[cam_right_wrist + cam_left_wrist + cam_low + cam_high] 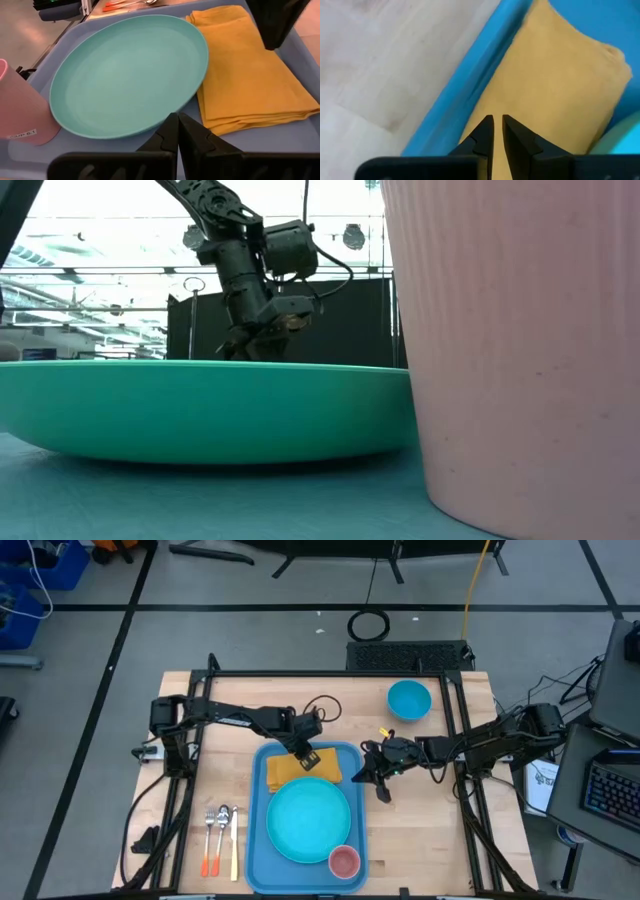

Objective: Set up tray
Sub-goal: Put the yellow napkin to the left of the blue plate on the blue serving tray

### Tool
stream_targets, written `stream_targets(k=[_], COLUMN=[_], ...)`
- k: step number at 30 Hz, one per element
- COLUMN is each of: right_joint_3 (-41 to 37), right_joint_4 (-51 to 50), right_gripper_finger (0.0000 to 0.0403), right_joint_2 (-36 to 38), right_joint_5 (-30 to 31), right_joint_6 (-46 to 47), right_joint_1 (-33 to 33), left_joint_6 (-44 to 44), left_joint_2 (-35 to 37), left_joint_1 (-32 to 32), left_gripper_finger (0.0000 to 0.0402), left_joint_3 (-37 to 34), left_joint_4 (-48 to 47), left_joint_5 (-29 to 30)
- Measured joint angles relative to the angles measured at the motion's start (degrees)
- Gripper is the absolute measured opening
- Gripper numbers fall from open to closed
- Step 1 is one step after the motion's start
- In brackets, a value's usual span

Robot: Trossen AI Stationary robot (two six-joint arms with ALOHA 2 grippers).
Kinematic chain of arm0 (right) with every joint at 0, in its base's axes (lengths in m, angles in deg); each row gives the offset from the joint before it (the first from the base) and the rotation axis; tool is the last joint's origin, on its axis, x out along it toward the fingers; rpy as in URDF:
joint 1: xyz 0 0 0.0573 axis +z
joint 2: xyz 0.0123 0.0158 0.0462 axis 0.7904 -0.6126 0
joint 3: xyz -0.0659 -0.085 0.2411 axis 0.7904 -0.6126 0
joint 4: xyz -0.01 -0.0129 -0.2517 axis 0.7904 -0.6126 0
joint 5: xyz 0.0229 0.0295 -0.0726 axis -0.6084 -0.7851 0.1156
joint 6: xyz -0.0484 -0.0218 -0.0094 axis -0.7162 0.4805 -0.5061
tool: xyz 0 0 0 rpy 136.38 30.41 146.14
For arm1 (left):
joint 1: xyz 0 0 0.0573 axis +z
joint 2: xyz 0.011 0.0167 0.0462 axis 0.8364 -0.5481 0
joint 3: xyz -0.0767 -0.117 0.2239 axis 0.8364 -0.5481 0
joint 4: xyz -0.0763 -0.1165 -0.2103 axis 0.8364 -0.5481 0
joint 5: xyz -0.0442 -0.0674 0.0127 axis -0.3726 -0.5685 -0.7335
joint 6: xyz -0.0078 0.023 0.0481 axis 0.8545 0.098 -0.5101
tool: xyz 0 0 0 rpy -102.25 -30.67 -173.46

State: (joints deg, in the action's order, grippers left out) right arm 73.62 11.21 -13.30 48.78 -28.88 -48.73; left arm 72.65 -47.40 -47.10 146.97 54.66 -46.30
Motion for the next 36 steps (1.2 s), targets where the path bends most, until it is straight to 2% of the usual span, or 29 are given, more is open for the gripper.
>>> stream_targets(k=[6, 9, 11, 14, 18, 21, 24, 36], right_joint_3=[0.0, 0.0, 0.0, 0.0, 0.0, 0.0, 0.0, 0.0], right_joint_4=[0.04, 0.04, 0.04, 0.04, 0.04, 0.04, 0.04, 0.41], right_gripper_finger=[0.0, 0.0, 0.0, 0.0, 0.0, 0.0, 0.0, 0.0], right_joint_2=[0.0, 0.0, 0.0, 0.0, 0.0, 0.0, 0.0, 0.0], right_joint_5=[0.02, 0.02, 0.02, 0.02, 0.02, 0.04, 0.04, 0.04], right_joint_6=[0.01, -0.03, -0.11, -0.15, -0.17, -0.08, -0.04, -0.1], right_joint_1=[0.01, -0.01, -0.01, -0.01, -0.01, -0.01, -0.01, -0.01], left_joint_6=[0.76, 2.32, 2.22, 3.39, 2.68, 2.75, 2.84, -0.99], left_joint_2=[-0.41, -0.28, -0.28, -0.75, -1.29, -2.07, -2.58, -3.52], left_joint_1=[-0.37, -0.88, -1.13, -1.67, -1.59, -1.19, -1.09, -1.16], left_gripper_finger=[0.0027, 0.0006, 0.0006, 0.0013, 0.0004, 0.0008, 0.0008, 0.0004], left_joint_3=[0.04, 0.13, 0.13, 0.13, -0.27, -1.0, -1.16, -1.18], left_joint_4=[-0.14, -2.91, -6.1, -9.32, -9.13, -7.25, -6.85, -5.35], left_joint_5=[-4.51, -5.74, -7.54, -3.41, -3.73, -6.05, -3.48, -2.45])
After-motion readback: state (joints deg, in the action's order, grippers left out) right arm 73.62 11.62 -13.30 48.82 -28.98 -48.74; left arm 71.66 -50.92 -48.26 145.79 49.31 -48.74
